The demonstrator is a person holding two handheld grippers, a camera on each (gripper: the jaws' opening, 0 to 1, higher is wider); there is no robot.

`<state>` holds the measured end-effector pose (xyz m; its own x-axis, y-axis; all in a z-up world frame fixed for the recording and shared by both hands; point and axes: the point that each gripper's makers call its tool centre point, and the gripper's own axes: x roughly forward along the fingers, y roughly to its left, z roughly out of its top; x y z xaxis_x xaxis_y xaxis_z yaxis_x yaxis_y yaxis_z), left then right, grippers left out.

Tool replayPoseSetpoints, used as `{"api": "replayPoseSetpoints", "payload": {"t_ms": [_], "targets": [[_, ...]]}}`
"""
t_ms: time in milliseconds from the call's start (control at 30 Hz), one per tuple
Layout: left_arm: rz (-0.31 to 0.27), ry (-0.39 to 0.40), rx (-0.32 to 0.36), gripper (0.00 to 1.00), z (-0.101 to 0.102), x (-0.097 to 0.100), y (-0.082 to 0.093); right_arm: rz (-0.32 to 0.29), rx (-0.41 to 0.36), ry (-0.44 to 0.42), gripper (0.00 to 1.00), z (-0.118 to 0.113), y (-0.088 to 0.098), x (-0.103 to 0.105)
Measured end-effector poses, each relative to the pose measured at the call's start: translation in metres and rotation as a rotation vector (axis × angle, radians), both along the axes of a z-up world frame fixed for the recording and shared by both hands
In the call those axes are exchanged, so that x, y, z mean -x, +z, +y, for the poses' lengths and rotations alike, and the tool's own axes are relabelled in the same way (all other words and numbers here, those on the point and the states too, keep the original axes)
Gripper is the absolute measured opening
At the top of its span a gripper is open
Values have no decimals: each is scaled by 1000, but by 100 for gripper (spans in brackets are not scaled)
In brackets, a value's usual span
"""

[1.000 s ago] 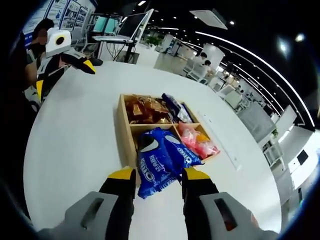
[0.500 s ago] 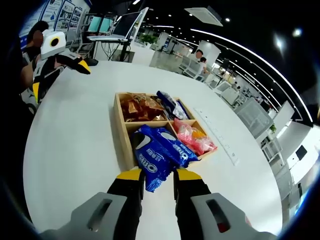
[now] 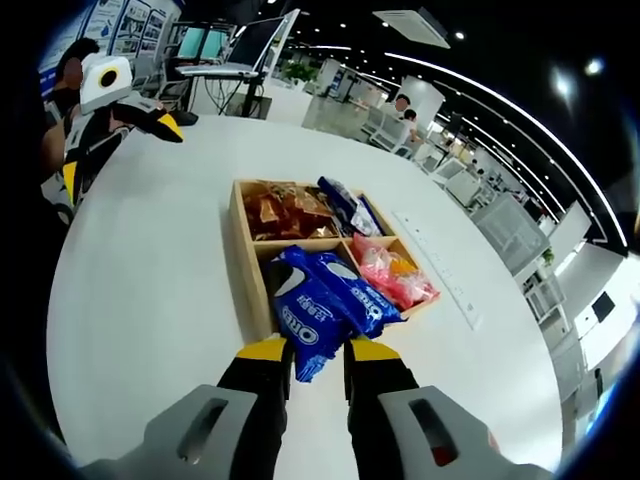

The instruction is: Pick up the scattered marshmallows, QQ candies, Oreo cookies, and mixed nuts on the table and sort them into separate containers

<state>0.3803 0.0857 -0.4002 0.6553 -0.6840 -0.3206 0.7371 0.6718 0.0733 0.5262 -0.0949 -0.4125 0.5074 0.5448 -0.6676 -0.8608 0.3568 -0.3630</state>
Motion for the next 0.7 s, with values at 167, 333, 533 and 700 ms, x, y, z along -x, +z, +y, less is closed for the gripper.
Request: {"api": "replayPoseSetpoints", "payload": {"t_ms": [167, 333, 533, 700], "targets": [[1, 2, -6, 97, 1, 0, 0, 34, -21, 4, 35, 3, -7, 4], [-2, 4, -5, 97, 2, 0, 1, 42, -52, -7, 39, 5, -8, 4], [4, 5, -4, 97, 2, 0, -2, 51, -92, -15, 45, 5, -6, 7], [3, 6, -1, 97, 2, 1, -1, 117, -184, -42, 58, 10, -4, 15]]}}
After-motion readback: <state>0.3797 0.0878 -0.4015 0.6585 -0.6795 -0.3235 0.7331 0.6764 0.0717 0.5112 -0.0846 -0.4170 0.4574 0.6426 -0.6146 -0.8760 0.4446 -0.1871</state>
